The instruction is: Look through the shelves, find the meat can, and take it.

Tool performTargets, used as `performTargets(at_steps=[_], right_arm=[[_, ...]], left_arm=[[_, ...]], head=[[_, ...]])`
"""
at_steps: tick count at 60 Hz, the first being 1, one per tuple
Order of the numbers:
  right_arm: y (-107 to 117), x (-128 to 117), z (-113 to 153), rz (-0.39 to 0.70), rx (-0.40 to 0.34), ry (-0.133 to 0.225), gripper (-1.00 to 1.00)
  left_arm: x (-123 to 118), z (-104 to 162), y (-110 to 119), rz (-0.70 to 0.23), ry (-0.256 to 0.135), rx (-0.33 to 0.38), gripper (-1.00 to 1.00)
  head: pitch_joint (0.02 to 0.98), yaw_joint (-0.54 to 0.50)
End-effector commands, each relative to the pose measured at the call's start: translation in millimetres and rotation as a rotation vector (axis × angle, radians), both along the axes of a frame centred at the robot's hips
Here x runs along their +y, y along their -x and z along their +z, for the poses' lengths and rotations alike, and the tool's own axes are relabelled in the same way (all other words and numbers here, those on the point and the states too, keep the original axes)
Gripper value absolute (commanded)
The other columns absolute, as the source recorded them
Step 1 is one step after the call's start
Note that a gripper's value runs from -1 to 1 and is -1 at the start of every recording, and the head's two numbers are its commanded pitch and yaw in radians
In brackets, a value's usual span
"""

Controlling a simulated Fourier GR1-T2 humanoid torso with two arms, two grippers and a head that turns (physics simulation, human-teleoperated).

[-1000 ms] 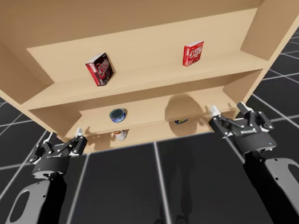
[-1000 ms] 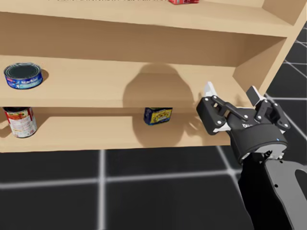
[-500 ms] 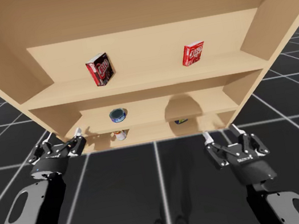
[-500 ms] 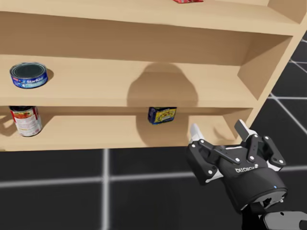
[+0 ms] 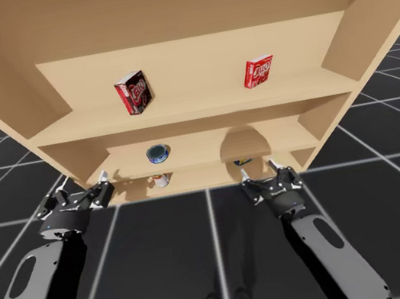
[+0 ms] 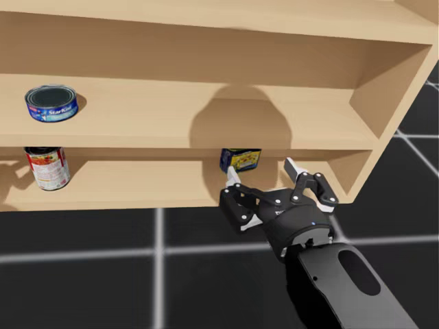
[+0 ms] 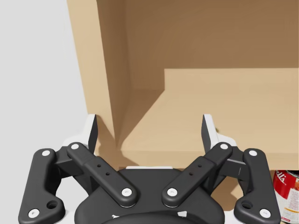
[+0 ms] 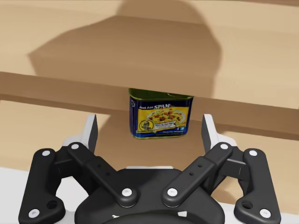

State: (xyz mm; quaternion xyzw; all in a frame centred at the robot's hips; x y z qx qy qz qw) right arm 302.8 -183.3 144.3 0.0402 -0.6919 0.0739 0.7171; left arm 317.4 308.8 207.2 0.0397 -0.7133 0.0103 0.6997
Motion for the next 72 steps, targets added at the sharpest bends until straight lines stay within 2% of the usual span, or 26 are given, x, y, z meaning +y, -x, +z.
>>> performTargets(at_steps=[1, 12, 18, 25, 30, 46, 55, 58, 66, 67, 68, 69, 70, 71, 72], right_arm=[[-30.0, 10.9, -14.1, 0.006, 0.019, 0.035, -1.0], [-53.5, 10.8, -21.8, -0.008, 0.046, 0.054, -1.0], [-65.5, 9.0, -25.6, -0.018, 0.069, 0.034, -1.0], [-82.2, 9.7, -33.6, -0.027, 0.091, 0.061, -1.0], [-90.7, 9.6, -36.8, -0.048, 0.099, 0.066, -1.0], [-112.6, 11.8, -46.1, -0.049, 0.131, 0.068, -1.0], [-125.0, 12.1, -48.6, -0.064, 0.139, 0.082, -1.0], [-128.4, 12.3, -49.3, -0.063, 0.15, 0.072, -1.0], [-130.6, 16.4, -52.7, -0.032, 0.177, 0.082, -1.0], [-131.2, 16.4, -53.4, -0.026, 0.176, 0.082, -0.97], [-131.4, 16.5, -54.1, -0.03, 0.174, 0.084, -0.73], [-131.8, 16.5, -54.9, -0.032, 0.172, 0.083, -0.27], [-132.3, 16.3, -55.1, -0.034, 0.177, 0.081, 0.38], [-133.0, 15.8, -55.6, -0.036, 0.178, 0.074, 0.91], [-133.3, 15.7, -55.7, -0.034, 0.177, 0.073, 0.98]], left_arm=[[0.9, -0.1, -0.2, 0.003, -0.001, 0.001, -1.0], [1.4, -0.1, -0.6, 0.0, -0.008, 0.001, -1.0], [1.7, -0.1, -0.7, 0.001, -0.007, 0.001, -1.0], [1.6, 0.0, -0.7, 0.002, -0.006, 0.001, -1.0], [2.1, 0.2, -0.6, 0.002, -0.003, 0.001, -1.0], [2.9, 0.3, -0.8, 0.003, -0.003, 0.0, -1.0], [3.1, 0.2, -0.7, 0.002, -0.002, 0.0, -1.0], [3.1, 0.2, -0.7, 0.002, -0.002, 0.0, -1.0], [3.1, 0.2, -0.7, 0.002, -0.002, 0.0, -1.0], [3.1, 0.2, -0.7, 0.002, -0.002, 0.0, -1.0], [3.1, 0.2, -0.7, 0.002, -0.002, 0.0, -1.0], [3.1, 0.2, -0.7, 0.002, -0.002, 0.0, -1.0], [2.7, 0.0, -0.4, 0.001, -0.002, 0.001, -1.0], [2.7, 0.2, -0.4, 0.001, -0.002, 0.001, -1.0], [2.7, 0.3, -0.4, 0.0, -0.002, 0.001, -1.0]], head=[[0.733, -0.18], [0.735, -0.18], [0.735, -0.18], [0.739, -0.18], [0.742, -0.18], [0.745, -0.17], [0.744, -0.17], [0.743, -0.17], [0.743, -0.17], [0.742, -0.17], [0.741, -0.17], [0.741, -0.17], [0.741, -0.17], [0.741, -0.17], [0.741, -0.17]])
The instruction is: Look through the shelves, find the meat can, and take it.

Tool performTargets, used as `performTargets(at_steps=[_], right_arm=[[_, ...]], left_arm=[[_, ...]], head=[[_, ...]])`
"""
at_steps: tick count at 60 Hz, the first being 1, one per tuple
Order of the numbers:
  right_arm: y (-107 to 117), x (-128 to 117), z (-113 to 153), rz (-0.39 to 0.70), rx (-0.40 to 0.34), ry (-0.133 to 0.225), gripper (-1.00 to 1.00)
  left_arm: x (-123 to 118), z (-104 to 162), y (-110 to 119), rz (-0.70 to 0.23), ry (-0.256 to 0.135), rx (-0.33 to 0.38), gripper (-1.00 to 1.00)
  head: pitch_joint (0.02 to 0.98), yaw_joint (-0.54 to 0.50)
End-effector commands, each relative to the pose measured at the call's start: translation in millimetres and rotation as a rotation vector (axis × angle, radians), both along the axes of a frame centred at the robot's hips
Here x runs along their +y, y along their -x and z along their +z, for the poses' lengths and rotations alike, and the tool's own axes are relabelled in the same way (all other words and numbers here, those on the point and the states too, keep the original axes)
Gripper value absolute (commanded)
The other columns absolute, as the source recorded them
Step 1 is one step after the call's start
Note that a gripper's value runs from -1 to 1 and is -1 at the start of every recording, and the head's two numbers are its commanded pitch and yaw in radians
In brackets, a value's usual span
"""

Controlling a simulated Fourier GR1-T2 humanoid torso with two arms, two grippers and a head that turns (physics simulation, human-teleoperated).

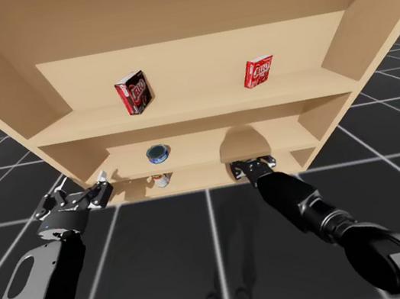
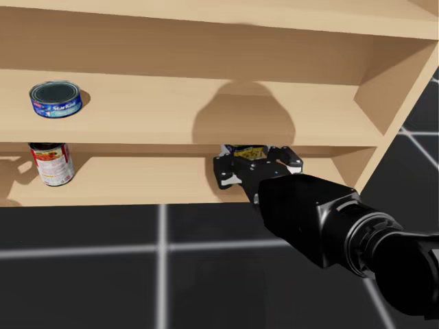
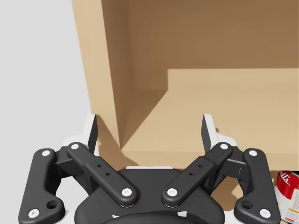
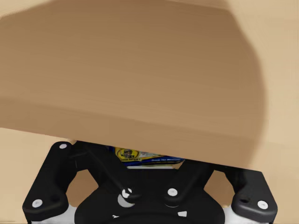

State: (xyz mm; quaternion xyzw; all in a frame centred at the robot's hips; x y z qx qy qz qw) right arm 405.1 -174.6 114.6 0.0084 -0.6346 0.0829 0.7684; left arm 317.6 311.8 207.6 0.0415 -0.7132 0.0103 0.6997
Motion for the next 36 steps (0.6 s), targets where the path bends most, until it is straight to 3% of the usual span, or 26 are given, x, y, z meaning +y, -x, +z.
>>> performTargets(at_steps=[1, 8, 15, 36], right_arm=[[-31.6, 6.6, -26.1, -0.003, 0.026, 0.002, 1.0], [-32.5, 4.1, -26.3, -0.013, 0.002, 0.004, 1.0], [-20.0, 0.3, -17.0, -0.022, -0.02, -0.005, 1.0], [68.3, -19.6, 20.1, -0.03, -0.14, -0.013, 1.0]], left_arm=[[-0.3, 0.0, -0.2, -0.002, 0.0, 0.001, -1.0], [-0.1, 0.0, -0.8, -0.003, 0.001, 0.0, -1.0], [0.1, 0.0, -1.0, -0.002, 0.001, -0.001, -1.0], [-1.0, -0.7, -1.3, -0.001, -0.003, -0.001, -1.0]], head=[[0.74, -0.17], [0.738, -0.17], [0.737, -0.17], [0.728, -0.18]])
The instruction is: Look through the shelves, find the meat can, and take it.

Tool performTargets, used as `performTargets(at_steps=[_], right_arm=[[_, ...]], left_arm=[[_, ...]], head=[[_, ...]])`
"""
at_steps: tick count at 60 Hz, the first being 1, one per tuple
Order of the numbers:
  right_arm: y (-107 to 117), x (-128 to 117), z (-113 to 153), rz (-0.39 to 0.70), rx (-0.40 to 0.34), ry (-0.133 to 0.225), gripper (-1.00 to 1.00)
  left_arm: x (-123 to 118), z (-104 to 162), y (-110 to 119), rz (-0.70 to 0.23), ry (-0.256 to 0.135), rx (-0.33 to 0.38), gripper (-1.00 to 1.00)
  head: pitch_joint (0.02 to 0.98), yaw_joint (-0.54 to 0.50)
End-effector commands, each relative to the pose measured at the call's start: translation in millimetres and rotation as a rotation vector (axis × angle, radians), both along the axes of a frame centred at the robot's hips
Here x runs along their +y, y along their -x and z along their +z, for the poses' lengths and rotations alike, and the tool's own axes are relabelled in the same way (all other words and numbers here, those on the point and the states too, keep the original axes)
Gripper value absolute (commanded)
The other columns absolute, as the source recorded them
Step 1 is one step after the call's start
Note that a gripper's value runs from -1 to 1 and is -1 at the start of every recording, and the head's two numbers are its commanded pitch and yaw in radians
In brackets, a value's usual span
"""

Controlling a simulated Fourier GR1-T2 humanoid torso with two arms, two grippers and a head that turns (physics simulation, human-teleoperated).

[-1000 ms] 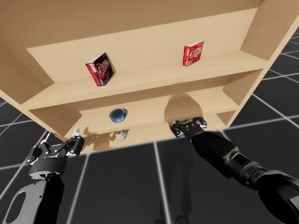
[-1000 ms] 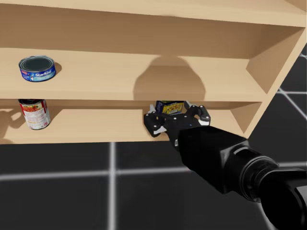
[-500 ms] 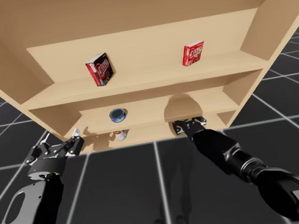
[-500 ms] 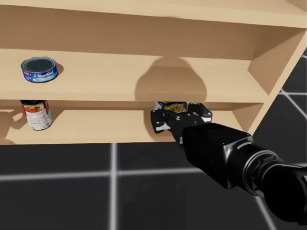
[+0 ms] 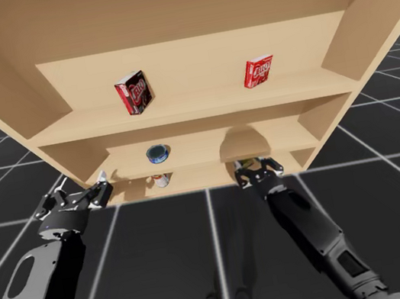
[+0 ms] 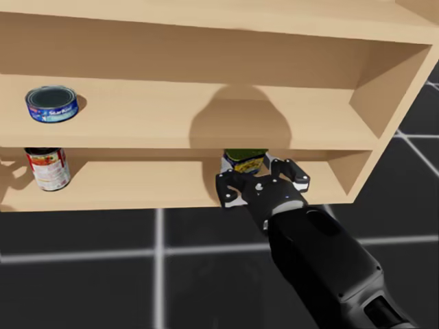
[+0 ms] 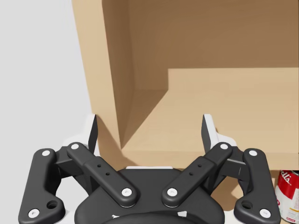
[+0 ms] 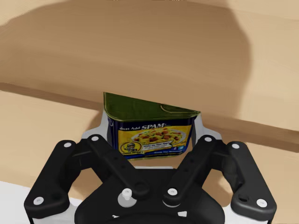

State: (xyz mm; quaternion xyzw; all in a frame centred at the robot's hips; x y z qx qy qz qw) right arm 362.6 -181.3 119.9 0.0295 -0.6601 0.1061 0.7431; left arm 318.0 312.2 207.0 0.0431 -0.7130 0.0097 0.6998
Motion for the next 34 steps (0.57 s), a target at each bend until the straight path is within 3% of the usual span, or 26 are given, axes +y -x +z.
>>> performTargets(at_steps=[1, 14, 23, 34], right_arm=[[28.2, -13.3, 15.2, -0.096, -0.072, -0.01, 1.0], [78.8, -23.7, 20.9, -0.101, -0.085, -0.003, 1.0], [118.6, -34.2, 24.1, -0.097, -0.129, 0.082, 1.0], [157.3, -50.9, 32.8, -0.104, -0.164, 0.128, 1.0]], left_arm=[[-1.4, -0.1, -0.9, -0.002, 0.0, -0.001, -1.0], [-1.7, -0.4, -0.9, -0.002, -0.002, 0.0, -1.0], [-2.1, -0.2, -1.1, -0.004, -0.001, -0.002, -1.0], [-2.7, -0.6, -1.3, -0.004, -0.002, -0.002, -1.0]], head=[[0.728, -0.18], [0.726, -0.18], [0.715, -0.18], [0.706, -0.18]])
